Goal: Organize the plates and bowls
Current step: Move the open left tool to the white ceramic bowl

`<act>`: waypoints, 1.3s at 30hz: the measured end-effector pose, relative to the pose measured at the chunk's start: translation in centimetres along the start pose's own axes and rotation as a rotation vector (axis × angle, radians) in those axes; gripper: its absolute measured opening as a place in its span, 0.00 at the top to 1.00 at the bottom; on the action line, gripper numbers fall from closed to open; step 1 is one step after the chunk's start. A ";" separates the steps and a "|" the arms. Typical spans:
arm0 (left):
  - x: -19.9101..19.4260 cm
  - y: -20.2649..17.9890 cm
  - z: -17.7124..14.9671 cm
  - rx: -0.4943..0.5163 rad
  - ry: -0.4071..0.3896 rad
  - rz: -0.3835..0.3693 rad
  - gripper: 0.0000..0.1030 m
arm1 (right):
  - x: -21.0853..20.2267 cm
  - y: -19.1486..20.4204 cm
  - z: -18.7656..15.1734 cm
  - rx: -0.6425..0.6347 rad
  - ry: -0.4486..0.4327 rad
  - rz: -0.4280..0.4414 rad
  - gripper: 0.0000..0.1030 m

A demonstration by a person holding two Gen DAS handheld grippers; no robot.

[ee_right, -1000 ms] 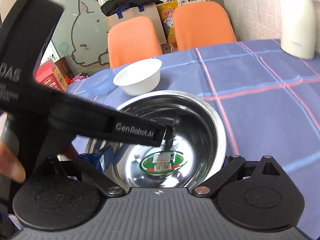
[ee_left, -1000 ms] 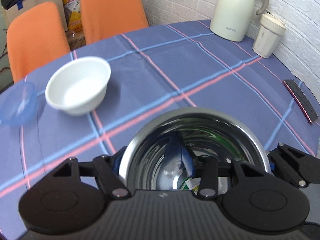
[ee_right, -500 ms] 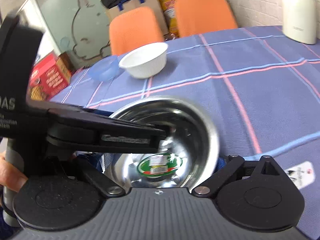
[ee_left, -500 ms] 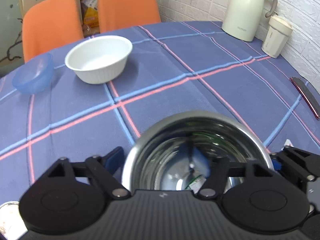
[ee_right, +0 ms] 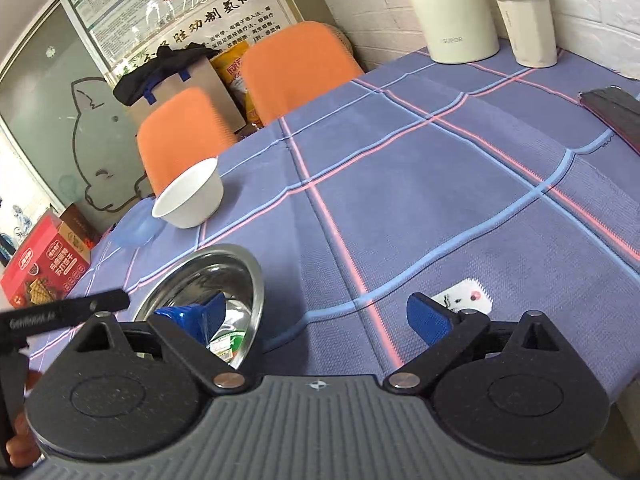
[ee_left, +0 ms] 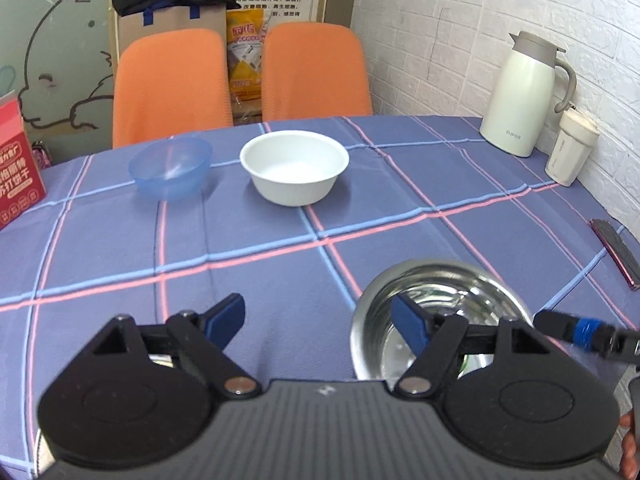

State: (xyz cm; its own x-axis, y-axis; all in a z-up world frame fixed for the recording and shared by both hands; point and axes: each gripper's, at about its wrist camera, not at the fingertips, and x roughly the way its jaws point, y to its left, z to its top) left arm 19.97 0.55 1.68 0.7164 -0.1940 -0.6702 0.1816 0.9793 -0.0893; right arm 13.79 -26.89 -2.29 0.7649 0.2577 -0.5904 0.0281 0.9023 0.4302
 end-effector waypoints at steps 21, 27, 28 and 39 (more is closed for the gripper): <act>-0.2 4.5 1.0 0.016 -0.020 0.089 0.28 | 3.8 7.6 3.8 -0.384 0.001 0.088 0.18; 0.8 5.8 1.9 0.019 -0.013 0.111 0.28 | 6.1 10.2 5.4 -0.557 0.029 0.089 0.18; 1.1 6.0 2.1 0.023 -0.010 0.116 0.28 | 6.5 10.8 5.5 -0.594 0.034 0.093 0.18; 4.7 7.2 6.5 0.050 -0.026 0.131 0.28 | 11.5 13.3 8.3 -0.791 0.085 0.079 0.18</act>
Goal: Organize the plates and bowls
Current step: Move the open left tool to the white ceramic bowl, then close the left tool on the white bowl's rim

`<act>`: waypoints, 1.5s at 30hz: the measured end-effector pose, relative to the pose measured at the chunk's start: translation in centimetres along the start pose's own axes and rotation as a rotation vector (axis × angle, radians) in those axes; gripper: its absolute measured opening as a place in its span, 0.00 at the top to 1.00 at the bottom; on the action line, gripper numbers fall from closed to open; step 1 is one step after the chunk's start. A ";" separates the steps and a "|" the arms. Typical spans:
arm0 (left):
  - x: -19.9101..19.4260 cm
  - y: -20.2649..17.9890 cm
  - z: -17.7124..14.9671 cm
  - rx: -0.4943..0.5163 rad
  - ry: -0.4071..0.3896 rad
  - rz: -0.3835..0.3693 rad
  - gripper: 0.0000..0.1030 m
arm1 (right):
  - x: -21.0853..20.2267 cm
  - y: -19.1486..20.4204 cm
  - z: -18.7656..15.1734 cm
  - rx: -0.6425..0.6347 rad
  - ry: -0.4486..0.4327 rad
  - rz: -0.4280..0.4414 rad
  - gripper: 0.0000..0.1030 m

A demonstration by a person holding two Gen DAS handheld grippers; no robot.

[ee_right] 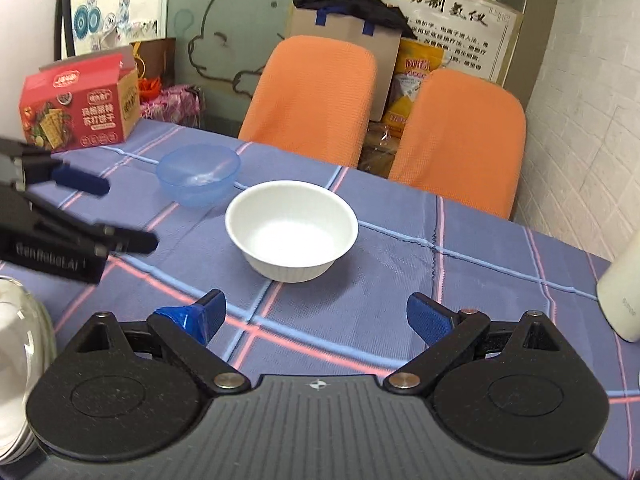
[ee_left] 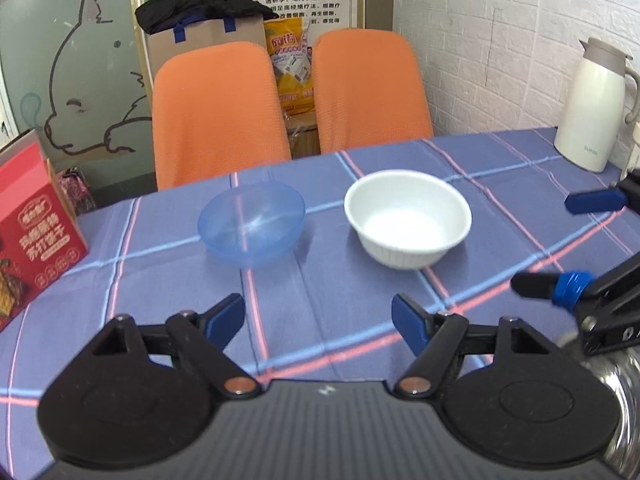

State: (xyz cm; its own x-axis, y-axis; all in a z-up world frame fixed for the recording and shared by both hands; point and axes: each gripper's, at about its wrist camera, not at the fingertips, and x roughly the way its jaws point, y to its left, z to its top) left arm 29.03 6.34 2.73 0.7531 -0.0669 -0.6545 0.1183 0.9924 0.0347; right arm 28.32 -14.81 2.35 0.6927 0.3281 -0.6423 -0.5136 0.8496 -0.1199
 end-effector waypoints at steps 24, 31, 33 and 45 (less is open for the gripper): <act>15.8 -0.6 10.7 0.016 0.187 -0.236 0.28 | 7.3 -2.4 1.7 0.021 0.143 0.100 0.18; 16.6 -1.4 10.4 0.021 0.186 -0.243 0.28 | 9.1 -2.6 1.8 0.011 0.163 0.116 0.18; 16.6 -1.4 10.3 0.025 0.185 -0.241 0.28 | 9.5 -2.8 1.7 0.020 0.168 0.128 0.18; 17.2 -1.2 9.1 -0.007 0.200 -0.277 0.31 | 11.3 -1.8 2.3 -0.095 0.073 0.184 0.18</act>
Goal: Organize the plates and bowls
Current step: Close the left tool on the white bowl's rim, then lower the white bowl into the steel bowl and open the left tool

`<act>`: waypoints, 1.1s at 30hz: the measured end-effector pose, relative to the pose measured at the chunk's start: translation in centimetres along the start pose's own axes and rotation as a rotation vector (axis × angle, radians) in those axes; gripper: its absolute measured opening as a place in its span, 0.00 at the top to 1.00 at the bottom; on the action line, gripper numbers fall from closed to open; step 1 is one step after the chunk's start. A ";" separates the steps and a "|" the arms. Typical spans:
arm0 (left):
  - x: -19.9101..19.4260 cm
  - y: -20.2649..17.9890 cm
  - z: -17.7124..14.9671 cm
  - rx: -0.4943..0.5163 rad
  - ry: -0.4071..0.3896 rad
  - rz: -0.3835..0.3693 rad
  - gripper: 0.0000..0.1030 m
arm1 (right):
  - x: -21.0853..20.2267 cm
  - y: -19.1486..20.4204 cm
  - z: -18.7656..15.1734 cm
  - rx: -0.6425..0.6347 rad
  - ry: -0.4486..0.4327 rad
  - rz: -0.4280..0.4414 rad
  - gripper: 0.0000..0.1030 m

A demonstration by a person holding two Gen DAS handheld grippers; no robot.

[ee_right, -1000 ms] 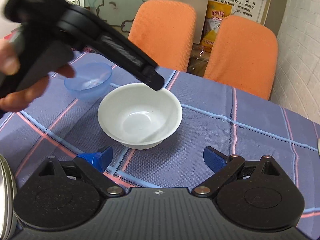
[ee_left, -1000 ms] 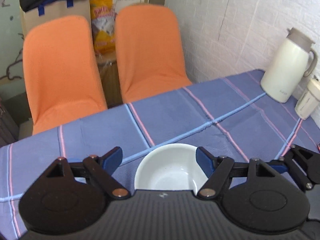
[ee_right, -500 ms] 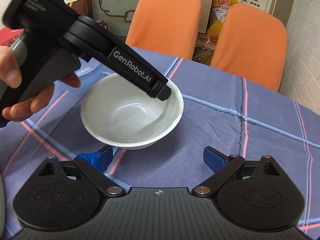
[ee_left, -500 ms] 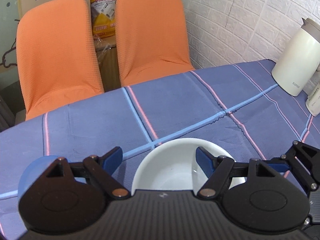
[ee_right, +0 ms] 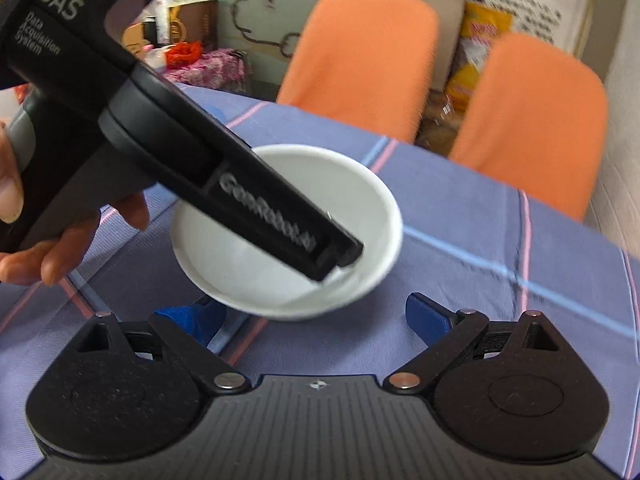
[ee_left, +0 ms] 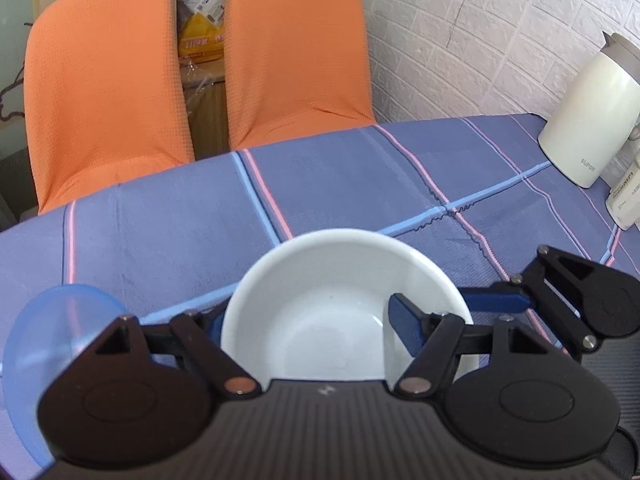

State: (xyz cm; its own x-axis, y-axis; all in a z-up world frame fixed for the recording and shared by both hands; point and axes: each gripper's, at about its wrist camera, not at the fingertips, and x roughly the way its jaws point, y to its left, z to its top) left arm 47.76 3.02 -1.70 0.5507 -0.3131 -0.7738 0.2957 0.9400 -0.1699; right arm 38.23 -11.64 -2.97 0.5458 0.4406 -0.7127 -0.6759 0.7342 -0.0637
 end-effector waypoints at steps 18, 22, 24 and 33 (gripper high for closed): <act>-2.9 -2.0 -0.8 -0.003 -0.027 -0.028 0.31 | -3.4 1.2 0.7 -0.028 -0.092 0.007 0.19; -6.1 -4.3 -1.8 0.003 -0.046 -0.043 0.31 | -6.9 2.3 -0.1 -0.013 -0.092 -0.001 0.18; -7.9 -5.9 -2.9 0.017 -0.057 -0.047 0.30 | -9.1 3.0 -0.7 -0.008 -0.093 -0.005 0.18; -13.4 -14.0 -10.5 0.098 -0.047 -0.084 0.27 | -16.5 7.0 -6.9 0.038 -0.062 -0.038 0.16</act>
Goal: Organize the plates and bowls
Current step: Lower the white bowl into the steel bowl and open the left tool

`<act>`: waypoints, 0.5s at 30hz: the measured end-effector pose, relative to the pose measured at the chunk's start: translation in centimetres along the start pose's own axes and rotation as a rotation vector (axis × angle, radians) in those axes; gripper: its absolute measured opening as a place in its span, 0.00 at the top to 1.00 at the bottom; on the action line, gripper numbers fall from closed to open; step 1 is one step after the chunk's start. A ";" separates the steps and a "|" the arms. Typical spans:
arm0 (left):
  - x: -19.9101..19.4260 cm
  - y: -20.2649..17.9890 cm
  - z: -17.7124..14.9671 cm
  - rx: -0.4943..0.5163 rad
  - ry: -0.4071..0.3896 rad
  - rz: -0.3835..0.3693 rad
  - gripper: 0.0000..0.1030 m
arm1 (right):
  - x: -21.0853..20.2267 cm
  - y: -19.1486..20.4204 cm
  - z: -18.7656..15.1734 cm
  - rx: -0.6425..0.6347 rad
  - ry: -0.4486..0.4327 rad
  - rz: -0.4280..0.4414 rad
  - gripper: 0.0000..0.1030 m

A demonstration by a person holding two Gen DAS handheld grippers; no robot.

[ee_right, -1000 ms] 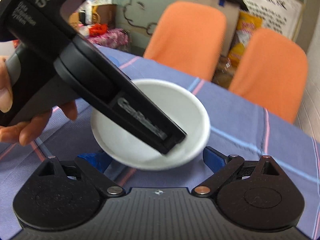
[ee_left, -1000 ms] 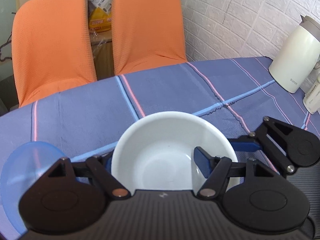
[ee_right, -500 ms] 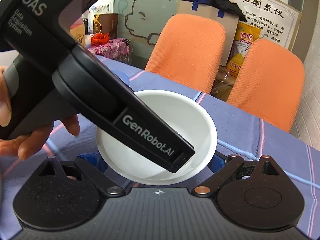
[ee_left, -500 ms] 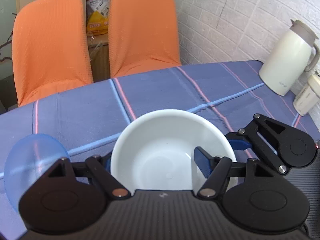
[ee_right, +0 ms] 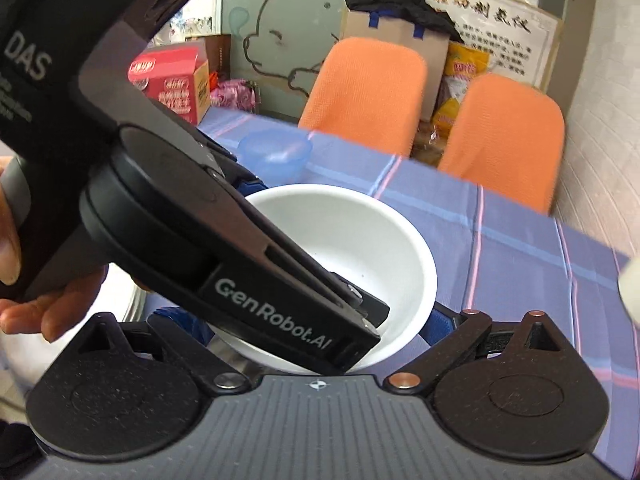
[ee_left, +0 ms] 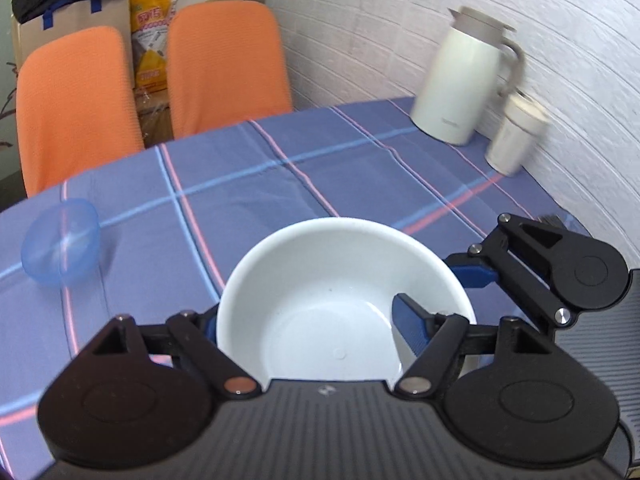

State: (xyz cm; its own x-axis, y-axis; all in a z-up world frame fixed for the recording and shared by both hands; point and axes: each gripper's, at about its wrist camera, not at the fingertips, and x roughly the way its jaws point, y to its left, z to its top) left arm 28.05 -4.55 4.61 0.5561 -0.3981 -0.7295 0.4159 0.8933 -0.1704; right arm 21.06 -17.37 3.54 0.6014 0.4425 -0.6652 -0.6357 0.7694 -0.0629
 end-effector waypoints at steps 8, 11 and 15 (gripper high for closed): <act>0.8 -3.3 -5.5 0.035 0.051 0.004 0.27 | -1.1 1.8 -4.2 0.012 0.036 -0.012 0.16; 1.3 -3.5 -6.2 0.035 0.061 0.018 0.25 | -0.9 1.9 -4.8 -0.002 0.047 -0.018 0.16; 0.6 -3.0 -6.6 0.043 0.059 0.026 0.20 | -1.5 1.7 -5.8 -0.024 0.049 -0.034 0.17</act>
State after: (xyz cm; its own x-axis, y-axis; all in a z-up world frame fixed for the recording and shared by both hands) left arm 22.41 -6.12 0.30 0.5240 -0.3609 -0.7715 0.4336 0.8927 -0.1231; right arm 16.25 -19.45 0.11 0.5991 0.3924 -0.6979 -0.6269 0.7721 -0.1041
